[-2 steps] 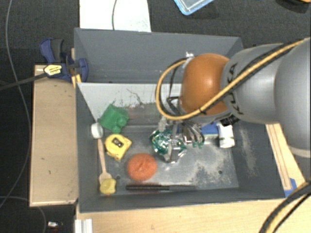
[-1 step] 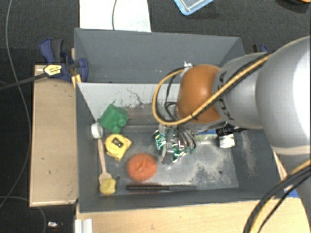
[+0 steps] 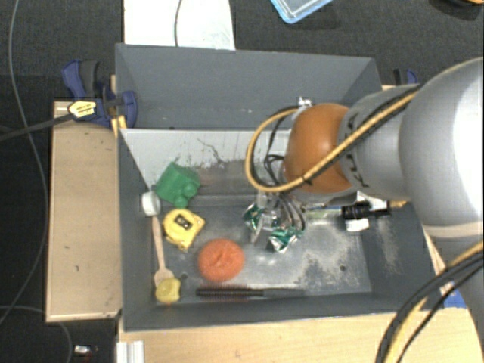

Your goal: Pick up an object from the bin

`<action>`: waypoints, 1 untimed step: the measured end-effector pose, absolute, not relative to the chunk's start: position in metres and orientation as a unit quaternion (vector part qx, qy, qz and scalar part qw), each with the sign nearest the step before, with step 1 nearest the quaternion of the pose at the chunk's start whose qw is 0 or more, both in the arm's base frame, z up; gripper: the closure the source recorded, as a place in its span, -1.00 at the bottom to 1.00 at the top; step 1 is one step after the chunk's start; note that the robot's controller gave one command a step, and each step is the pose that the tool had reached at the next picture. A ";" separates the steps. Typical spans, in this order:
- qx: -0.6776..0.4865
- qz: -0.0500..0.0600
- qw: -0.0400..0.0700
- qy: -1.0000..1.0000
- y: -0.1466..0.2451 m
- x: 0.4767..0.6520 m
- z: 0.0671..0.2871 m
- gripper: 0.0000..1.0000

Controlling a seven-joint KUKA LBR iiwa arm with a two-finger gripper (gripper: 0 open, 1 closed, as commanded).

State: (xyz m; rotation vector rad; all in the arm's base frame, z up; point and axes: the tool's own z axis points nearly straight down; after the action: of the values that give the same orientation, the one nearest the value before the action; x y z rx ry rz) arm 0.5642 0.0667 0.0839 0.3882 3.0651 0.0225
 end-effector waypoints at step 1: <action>0.125 0.007 0.026 0.992 0.067 0.564 0.084 1.00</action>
Offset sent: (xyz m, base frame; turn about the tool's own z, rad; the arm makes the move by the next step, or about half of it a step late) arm 0.0000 0.0001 0.0839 -0.0005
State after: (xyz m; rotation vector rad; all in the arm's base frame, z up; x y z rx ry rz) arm 0.5642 0.0667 0.0838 0.3875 3.0653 0.0221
